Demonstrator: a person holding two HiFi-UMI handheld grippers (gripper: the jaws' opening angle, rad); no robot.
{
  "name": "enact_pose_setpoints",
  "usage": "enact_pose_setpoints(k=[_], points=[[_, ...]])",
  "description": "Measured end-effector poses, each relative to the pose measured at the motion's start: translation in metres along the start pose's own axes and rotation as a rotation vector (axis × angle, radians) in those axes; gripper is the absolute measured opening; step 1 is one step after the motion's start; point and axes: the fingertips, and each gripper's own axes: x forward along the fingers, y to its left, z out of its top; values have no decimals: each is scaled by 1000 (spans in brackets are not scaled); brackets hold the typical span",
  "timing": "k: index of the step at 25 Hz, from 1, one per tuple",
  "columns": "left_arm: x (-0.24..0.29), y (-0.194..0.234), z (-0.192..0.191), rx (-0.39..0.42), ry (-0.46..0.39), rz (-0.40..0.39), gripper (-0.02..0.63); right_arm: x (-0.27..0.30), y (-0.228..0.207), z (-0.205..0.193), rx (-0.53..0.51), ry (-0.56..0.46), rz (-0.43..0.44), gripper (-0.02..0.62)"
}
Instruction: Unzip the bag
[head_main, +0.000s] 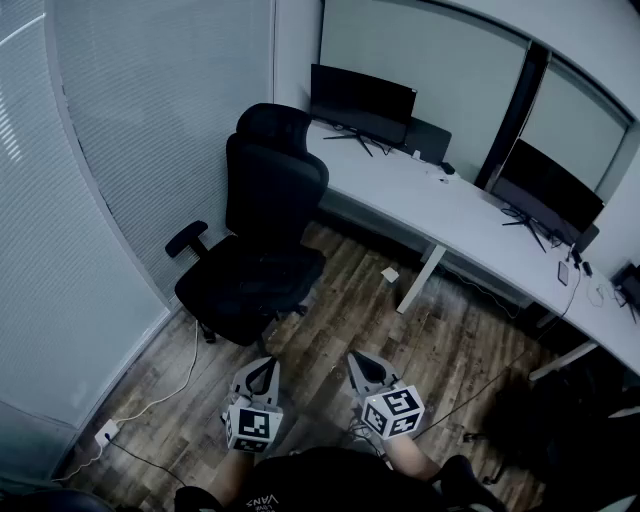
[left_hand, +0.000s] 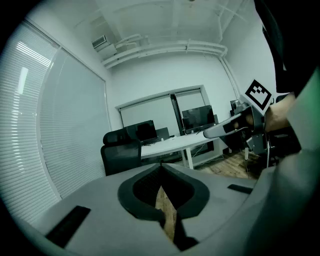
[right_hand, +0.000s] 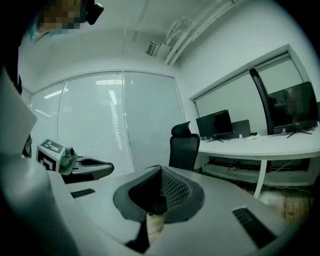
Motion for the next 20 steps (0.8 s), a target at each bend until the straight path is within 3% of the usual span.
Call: enact_pose_setpoints(k=[7, 12, 16, 20], points=[[-5, -8, -4, 10, 4, -25, 20, -4, 14, -1, -29, -6, 46, 44], [3, -12, -12, -10, 7, -45, 23, 4, 8, -2, -31, -10, 31, 46], [23, -9, -17, -16, 29, -35, 30, 20, -11, -2, -119, 21, 38, 48], [55, -7, -18, -15, 58, -21, 124, 46, -32, -1, -215, 62, 77, 48]])
